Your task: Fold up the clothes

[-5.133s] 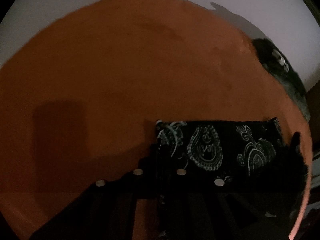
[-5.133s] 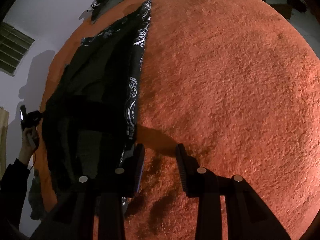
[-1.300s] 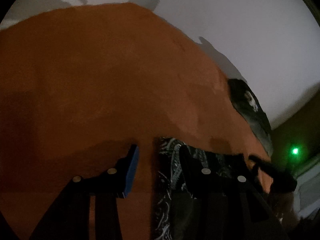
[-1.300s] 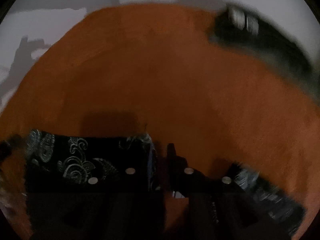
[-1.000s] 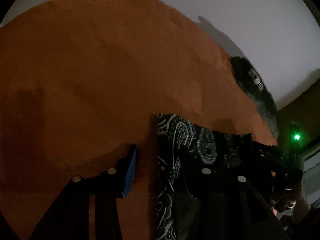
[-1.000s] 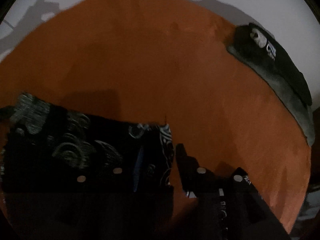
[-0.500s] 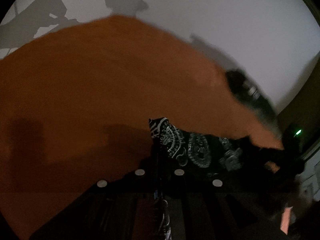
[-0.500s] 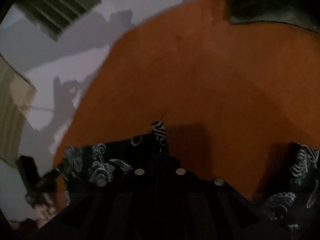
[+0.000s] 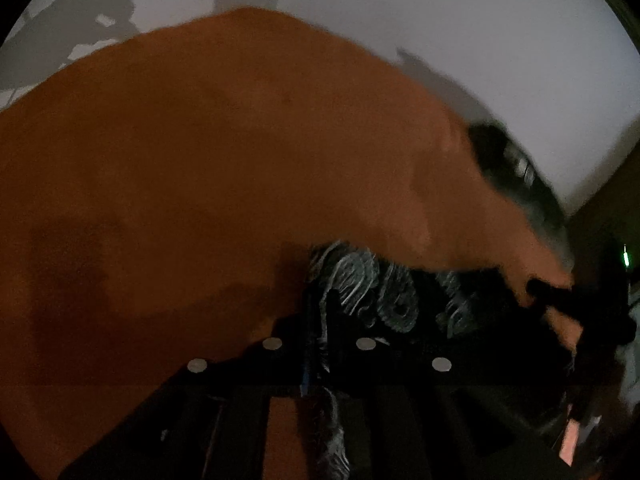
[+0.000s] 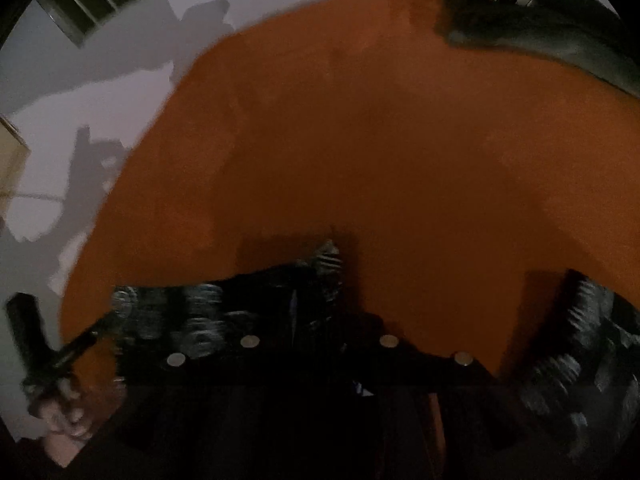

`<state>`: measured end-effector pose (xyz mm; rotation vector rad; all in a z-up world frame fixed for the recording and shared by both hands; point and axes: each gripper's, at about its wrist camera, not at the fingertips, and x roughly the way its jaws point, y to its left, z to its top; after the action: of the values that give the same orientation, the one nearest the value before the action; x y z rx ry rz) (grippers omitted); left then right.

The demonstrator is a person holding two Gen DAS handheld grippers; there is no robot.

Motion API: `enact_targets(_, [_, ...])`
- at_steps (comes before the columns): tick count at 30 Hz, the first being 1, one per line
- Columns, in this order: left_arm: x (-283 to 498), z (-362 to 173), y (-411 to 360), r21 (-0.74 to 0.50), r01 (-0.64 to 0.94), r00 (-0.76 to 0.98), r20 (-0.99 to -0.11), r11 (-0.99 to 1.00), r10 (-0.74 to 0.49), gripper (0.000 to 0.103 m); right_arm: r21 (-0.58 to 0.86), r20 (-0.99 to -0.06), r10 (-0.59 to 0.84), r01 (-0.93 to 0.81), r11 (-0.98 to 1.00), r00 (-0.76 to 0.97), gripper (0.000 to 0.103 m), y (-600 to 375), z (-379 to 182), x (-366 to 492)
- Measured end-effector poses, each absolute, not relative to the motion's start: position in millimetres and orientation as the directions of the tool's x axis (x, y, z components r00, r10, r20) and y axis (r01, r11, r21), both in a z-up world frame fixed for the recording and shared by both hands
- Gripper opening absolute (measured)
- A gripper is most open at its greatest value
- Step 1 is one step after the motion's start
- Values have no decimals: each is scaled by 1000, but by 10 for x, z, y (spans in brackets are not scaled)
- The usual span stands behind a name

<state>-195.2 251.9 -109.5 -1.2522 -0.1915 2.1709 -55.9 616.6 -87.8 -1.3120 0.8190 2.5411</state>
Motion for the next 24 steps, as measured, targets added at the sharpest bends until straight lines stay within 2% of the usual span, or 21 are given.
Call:
enact_targets(3, [-1789, -1014, 2345, -474, -415, -330, -717, -776, 614, 10, 347, -765, -68, -320, -882, -641, 22, 5950, -520, -208])
enact_targets(6, [-1407, -983, 2353, -447, -444, -282, -753, -777, 594, 11, 320, -771, -98, -249, -914, -630, 21, 5650, -345, 81])
enact_targets(10, [-821, -1002, 2250, -460, -469, -208, -772, -754, 601, 12, 428, -749, -227, -192, -883, -622, 21, 5283, -221, 734])
enact_targets(12, [-584, -963, 2269, -478, -500, -163, -767, -722, 620, 12, 450, -729, -243, -180, -875, -640, 21, 5185, -117, 1043])
enact_targets(15, [-284, -858, 2403, -453, -589, -117, -772, -669, 625, 12, 446, -705, -207, -197, -873, -678, 21, 5197, 7, 1442])
enact_targets(17, [-98, -764, 2609, -394, -671, -105, -788, -628, 606, 13, 466, -679, -193, -212, -859, -708, 22, 5280, 69, 1677])
enact_targets(19, [12, -707, 2839, -374, -719, -84, -791, -586, 607, 15, 414, -685, -116, -253, -875, -719, 22, 5403, 96, 1926])
enact_targets(23, [208, -589, 3357, -361, -779, -36, -791, -513, 611, 30, 316, -712, 50, -383, -868, -700, 22, 5667, 121, 2270])
enact_targets(24, [223, -568, 3533, -366, -787, -15, -794, -497, 608, 31, 310, -714, 79, -414, -856, -696, 22, 5736, 118, 2358])
